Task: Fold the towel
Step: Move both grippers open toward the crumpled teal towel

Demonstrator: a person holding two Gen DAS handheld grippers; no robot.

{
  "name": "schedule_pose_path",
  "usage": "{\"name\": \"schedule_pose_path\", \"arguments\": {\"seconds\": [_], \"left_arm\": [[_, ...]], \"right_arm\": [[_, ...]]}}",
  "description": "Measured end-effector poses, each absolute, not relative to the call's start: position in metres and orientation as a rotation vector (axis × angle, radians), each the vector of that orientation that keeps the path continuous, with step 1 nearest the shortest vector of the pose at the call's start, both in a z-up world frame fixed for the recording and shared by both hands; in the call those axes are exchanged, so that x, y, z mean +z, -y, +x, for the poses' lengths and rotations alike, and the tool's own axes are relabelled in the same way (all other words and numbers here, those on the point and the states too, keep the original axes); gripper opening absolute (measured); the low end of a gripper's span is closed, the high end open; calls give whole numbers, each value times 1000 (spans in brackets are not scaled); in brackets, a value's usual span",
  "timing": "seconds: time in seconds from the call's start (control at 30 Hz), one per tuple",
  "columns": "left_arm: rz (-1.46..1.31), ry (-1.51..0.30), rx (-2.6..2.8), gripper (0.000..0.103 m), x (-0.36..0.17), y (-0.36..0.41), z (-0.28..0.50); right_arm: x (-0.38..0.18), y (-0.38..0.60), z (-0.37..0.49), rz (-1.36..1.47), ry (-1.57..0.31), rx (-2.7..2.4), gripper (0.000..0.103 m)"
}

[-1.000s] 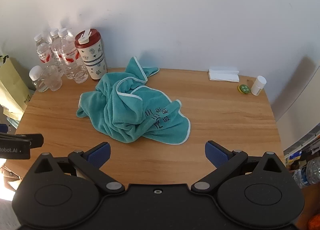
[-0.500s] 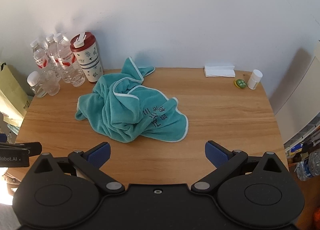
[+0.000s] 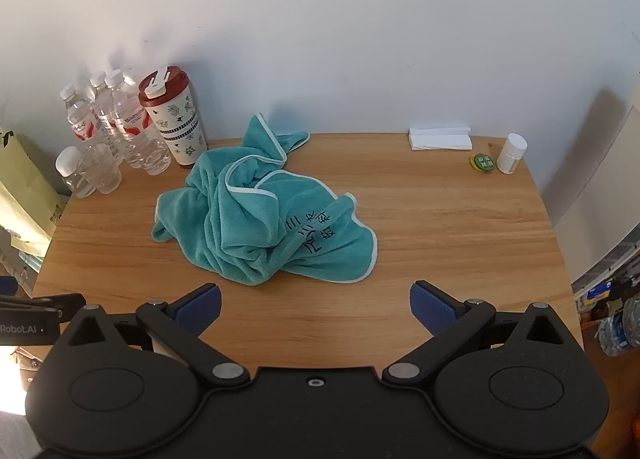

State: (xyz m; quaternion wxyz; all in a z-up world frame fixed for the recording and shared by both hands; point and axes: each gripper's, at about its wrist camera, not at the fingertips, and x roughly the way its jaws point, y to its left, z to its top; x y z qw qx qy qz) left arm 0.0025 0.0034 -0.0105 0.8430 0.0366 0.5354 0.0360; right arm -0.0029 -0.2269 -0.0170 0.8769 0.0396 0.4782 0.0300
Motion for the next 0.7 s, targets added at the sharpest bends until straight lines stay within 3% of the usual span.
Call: {"name": "schedule_pose_path", "arguments": {"seconds": [0.7], "left_arm": [[83, -1193, 43, 103, -32, -3, 40]], "right_arm": [[-46, 270, 29, 129, -979, -53, 101]]}}
